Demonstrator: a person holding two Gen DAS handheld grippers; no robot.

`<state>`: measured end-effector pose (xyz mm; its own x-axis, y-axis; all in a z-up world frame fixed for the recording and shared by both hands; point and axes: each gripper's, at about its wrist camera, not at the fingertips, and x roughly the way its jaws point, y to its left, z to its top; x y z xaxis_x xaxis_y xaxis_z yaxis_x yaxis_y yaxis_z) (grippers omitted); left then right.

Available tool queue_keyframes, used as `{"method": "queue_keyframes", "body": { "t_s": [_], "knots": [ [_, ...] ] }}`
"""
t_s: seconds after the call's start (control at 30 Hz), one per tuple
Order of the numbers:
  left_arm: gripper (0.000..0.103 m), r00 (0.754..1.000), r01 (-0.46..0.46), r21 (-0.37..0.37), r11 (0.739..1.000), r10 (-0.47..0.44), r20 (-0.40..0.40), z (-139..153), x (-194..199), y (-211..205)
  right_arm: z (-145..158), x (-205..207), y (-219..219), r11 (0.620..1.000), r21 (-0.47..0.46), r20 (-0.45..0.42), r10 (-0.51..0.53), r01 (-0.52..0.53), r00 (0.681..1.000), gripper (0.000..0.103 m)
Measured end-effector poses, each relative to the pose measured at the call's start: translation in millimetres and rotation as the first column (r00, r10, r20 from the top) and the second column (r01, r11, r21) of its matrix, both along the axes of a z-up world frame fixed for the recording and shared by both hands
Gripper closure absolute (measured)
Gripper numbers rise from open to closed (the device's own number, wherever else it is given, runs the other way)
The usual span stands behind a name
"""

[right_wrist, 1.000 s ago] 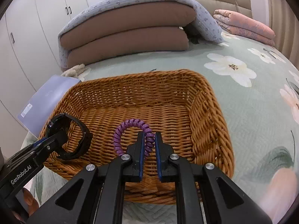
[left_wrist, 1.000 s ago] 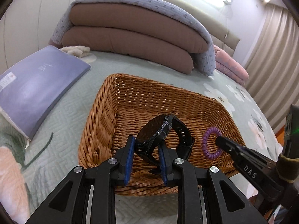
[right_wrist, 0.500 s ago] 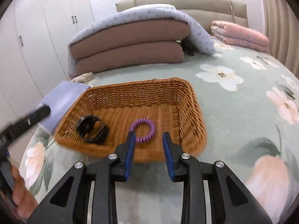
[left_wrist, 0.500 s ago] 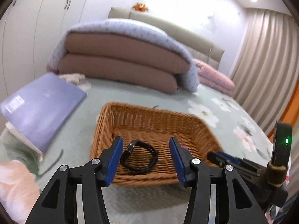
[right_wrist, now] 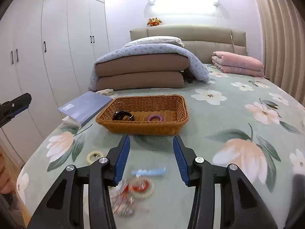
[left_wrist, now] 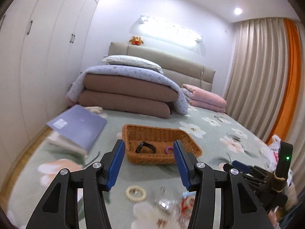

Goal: Organize jewelry
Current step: 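Grasp the cream coil with the left tool while the right tool grasps the bead bracelet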

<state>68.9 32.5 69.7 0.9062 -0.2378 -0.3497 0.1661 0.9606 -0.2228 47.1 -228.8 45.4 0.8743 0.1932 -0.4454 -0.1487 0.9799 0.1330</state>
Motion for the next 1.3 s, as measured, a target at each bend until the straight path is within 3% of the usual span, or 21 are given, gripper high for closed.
{"method": "queue_keyframes", "body": {
  "t_s": [0.27,0.43,0.63,0.83,1.03,1.3],
  "knots": [
    [0.048,0.996,-0.092,0.015,0.996,0.092,0.013,18,-79,16,9,-64,-10,1.000,0.021,0.051,-0.015,0.014,0.999,0.053],
    [0.048,0.994,-0.099,0.072,0.993,0.102,-0.044,10,-88,7,-3,-63,-14,0.999,0.007,0.019,-0.032,0.032,0.999,0.053],
    [0.048,0.973,-0.091,0.023,0.996,0.094,-0.211,-34,-40,8,-32,-28,-15,0.999,-0.036,-0.059,-0.019,0.016,0.998,0.053],
    [0.048,0.940,-0.090,-0.016,0.996,0.080,-0.331,-95,22,14,-75,22,-16,1.000,-0.002,-0.171,0.019,-0.019,0.985,0.056],
    [0.048,0.899,-0.097,-0.004,0.995,0.086,-0.429,-124,69,11,-106,49,-2,0.997,-0.028,-0.273,0.056,-0.066,0.960,0.060],
    [0.050,0.870,-0.072,-0.001,0.997,0.063,-0.489,-158,98,4,-120,61,4,0.994,-0.029,-0.340,0.088,-0.104,0.936,0.070]
  ]
}}
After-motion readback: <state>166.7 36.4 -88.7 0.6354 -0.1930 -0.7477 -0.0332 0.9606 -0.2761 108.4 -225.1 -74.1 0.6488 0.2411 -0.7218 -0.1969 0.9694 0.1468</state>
